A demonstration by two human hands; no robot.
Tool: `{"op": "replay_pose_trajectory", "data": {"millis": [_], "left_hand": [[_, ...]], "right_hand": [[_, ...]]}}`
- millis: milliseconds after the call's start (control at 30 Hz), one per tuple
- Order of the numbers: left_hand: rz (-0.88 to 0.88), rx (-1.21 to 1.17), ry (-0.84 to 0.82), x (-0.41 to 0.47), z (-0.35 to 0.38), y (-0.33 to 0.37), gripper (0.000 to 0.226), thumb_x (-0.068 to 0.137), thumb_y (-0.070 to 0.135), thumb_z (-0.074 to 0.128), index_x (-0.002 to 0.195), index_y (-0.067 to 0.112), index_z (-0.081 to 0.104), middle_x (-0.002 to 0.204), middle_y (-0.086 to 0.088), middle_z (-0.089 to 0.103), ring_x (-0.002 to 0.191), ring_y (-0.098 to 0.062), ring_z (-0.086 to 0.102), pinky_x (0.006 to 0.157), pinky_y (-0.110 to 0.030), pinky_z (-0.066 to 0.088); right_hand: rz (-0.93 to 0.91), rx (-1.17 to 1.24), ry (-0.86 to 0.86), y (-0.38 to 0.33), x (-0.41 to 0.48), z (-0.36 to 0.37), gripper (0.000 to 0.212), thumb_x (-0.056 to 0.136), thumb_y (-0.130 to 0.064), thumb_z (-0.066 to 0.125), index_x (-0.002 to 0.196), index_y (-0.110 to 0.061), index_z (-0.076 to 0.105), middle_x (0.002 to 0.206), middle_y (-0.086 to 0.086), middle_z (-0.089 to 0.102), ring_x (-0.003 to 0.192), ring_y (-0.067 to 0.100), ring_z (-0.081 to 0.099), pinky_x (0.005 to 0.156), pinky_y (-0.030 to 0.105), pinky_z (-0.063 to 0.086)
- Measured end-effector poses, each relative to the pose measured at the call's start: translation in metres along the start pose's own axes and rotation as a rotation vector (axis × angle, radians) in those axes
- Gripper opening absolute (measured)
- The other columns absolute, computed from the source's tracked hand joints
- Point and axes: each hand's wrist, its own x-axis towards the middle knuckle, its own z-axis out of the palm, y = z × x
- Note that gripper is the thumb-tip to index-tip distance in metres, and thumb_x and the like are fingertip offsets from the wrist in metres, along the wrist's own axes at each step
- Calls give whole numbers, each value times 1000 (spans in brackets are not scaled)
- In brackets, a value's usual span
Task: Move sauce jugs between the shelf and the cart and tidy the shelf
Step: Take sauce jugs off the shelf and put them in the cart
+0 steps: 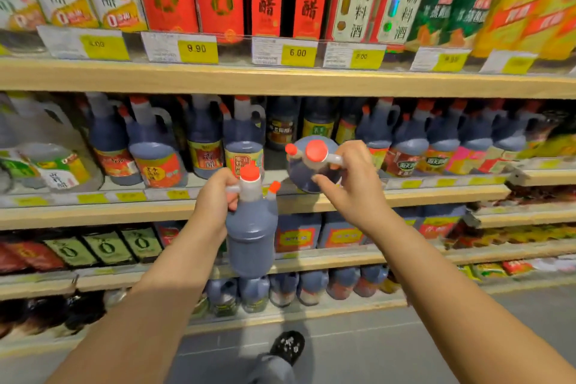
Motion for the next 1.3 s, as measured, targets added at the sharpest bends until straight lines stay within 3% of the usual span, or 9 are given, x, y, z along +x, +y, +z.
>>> {"op": "replay_pose_trajectory", "data": {"millis": [200, 333, 433, 533, 700, 833, 1000, 1167, 1300], "left_hand": [[55, -68, 22, 21, 18, -1, 37, 84, 10, 36, 48, 16, 25, 26, 4, 28, 26, -5, 28, 31, -14, 25], [69, -33, 31, 34, 28, -2, 46, 83, 10, 38, 39, 16, 27, 28, 5, 28, 28, -7, 27, 36, -20, 26], [82, 14, 19, 41, 29, -5, 50, 82, 12, 38, 34, 19, 28, 30, 5, 29, 33, -8, 28, 47, -27, 24], [80, 33, 21, 46, 28, -8, 55, 83, 14, 37, 30, 22, 26, 30, 6, 28, 32, -7, 27, 50, -28, 21], [50, 41, 34, 51, 29, -14, 56, 81, 17, 38, 27, 22, 27, 30, 4, 29, 32, -9, 26, 48, -28, 20], [22, 72, 41, 54, 29, -16, 57, 81, 18, 38, 25, 22, 27, 30, 3, 29, 31, -8, 26, 48, -28, 20], [6, 82, 48, 57, 28, -17, 58, 82, 18, 39, 25, 21, 27, 32, 2, 29, 31, -8, 27, 47, -28, 21], [-9, 125, 37, 57, 30, -16, 54, 82, 19, 39, 30, 20, 28, 34, 2, 30, 32, -8, 27, 36, -21, 25], [-36, 175, 3, 50, 33, -12, 40, 81, 23, 42, 43, 14, 33, 45, -1, 37, 44, -14, 36, 47, -23, 29]], "right_hand": [[-16, 85, -30, 40, 46, 33, 29, 72, -7, 75, 79, -4, 47, 86, 6, 37, 75, 2, 27, 71, 0, 30], [35, 181, -68, 63, 60, 50, 31, 72, -6, 77, 83, -9, 48, 85, -2, 37, 71, 5, 30, 69, 2, 32], [168, 342, -115, 77, 63, 63, 37, 73, -13, 78, 87, -20, 44, 85, -10, 42, 74, 2, 44, 65, 8, 36], [280, 468, -142, 84, 60, 80, 38, 72, -17, 81, 88, -17, 47, 83, -12, 46, 76, 0, 48, 67, 9, 39], [454, 599, -82, 96, 77, 105, 50, 68, -23, 83, 103, -23, 48, 108, 1, 60, 102, 14, 58, 88, 32, 51], [513, 697, -35, 107, 89, 122, 63, 72, -17, 80, 125, -15, 47, 122, 1, 59, 113, 14, 57, 93, 28, 47], [499, 739, -86, 111, 99, 133, 44, 75, -11, 77, 112, -18, 53, 112, -4, 62, 98, -2, 59, 82, 14, 48], [480, 754, -137, 121, 106, 131, 42, 76, -4, 75, 111, -16, 54, 116, 1, 62, 104, 9, 59, 88, 24, 48], [489, 693, -129, 114, 93, 116, 57, 79, -5, 72, 130, -10, 47, 131, 2, 54, 118, 11, 51, 99, 24, 45]]}}
